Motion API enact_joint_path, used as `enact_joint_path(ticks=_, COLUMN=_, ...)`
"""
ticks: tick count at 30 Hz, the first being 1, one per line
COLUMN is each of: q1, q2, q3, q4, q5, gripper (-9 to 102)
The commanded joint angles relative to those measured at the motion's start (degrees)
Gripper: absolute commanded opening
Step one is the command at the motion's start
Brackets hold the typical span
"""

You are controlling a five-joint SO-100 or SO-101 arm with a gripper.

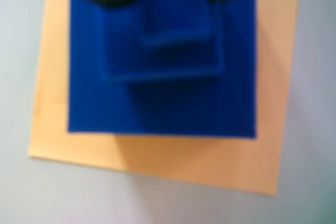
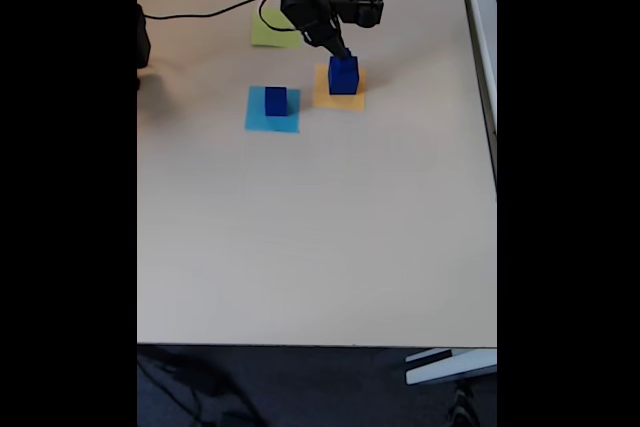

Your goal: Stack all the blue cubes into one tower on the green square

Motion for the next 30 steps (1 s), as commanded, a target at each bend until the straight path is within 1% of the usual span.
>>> enact_joint_path(ticks=1, q1=0.9, q2=3.0, q3=-0.5, q4=-0.9, q5=-0.4, gripper=3)
enact_joint_path(ticks=15, q1=0.6, q2=5.2, q3=-0.9, q4=-0.4, q5=-1.5, gripper=1)
enact_joint_path(ticks=20, q1=0.8, q2=7.0, q3=-4.0, q4=3.5, q5=-3.6, gripper=0)
enact_joint_path(ticks=25, q1=0.7, q2=8.5, q3=-7.6, q4=9.1, q5=-4.3, gripper=0)
enact_joint_path(ticks=28, q1=-0.4, q2=9.4, q3=-8.2, q4=10.7, q5=-3.6, gripper=0)
enact_joint_path(ticks=30, q1=-2.0, q2=9.6, q3=-8.2, q4=11.3, q5=-1.4, gripper=0)
